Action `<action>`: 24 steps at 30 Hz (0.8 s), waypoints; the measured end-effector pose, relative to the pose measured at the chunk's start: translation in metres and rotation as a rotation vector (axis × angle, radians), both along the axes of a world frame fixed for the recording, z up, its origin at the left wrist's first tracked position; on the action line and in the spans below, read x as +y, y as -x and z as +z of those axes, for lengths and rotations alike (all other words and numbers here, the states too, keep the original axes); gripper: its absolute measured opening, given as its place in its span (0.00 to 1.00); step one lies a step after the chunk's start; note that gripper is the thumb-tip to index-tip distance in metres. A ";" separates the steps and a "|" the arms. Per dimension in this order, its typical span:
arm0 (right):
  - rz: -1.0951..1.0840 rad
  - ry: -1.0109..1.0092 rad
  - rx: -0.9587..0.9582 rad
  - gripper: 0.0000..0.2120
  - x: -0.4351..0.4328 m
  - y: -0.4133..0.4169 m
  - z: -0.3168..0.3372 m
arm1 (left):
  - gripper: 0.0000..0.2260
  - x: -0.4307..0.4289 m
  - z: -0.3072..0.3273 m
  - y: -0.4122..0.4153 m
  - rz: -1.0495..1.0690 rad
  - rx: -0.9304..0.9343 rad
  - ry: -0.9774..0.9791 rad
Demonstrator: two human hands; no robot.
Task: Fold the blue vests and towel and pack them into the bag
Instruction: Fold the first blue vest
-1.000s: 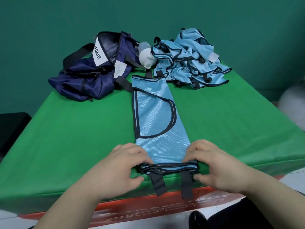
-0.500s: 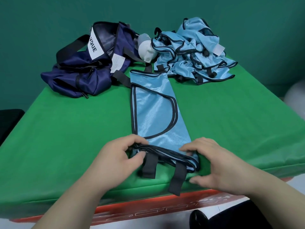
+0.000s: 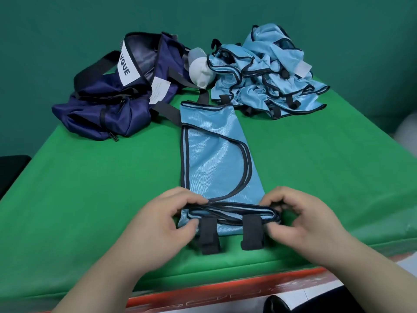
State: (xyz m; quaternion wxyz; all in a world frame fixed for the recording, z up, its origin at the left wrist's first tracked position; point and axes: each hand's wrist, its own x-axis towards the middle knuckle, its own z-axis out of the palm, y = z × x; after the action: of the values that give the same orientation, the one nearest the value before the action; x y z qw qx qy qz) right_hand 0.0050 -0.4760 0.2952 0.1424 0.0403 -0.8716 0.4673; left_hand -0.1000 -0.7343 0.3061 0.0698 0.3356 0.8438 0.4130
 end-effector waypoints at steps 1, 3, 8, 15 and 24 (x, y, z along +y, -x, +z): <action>-0.010 0.045 -0.004 0.14 -0.001 0.000 0.000 | 0.16 -0.002 0.000 -0.001 -0.044 0.008 -0.004; -0.032 0.128 -0.009 0.14 -0.003 0.001 0.001 | 0.18 -0.005 0.000 -0.001 -0.091 0.001 -0.002; -0.052 0.193 -0.041 0.15 -0.002 0.001 0.001 | 0.16 -0.002 -0.002 0.000 -0.061 0.030 -0.066; -0.058 0.334 -0.040 0.12 -0.007 -0.001 0.010 | 0.14 0.002 -0.001 -0.003 0.004 -0.008 -0.148; -0.122 0.389 -0.060 0.23 -0.023 -0.023 0.025 | 0.12 -0.005 0.006 -0.014 0.016 -0.099 -0.271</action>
State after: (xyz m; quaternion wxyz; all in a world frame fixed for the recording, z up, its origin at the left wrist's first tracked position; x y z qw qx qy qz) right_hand 0.0280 -0.4990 0.3197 0.1496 -0.0545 -0.7697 0.6182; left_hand -0.0860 -0.7394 0.3120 0.0624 0.3145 0.7783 0.5398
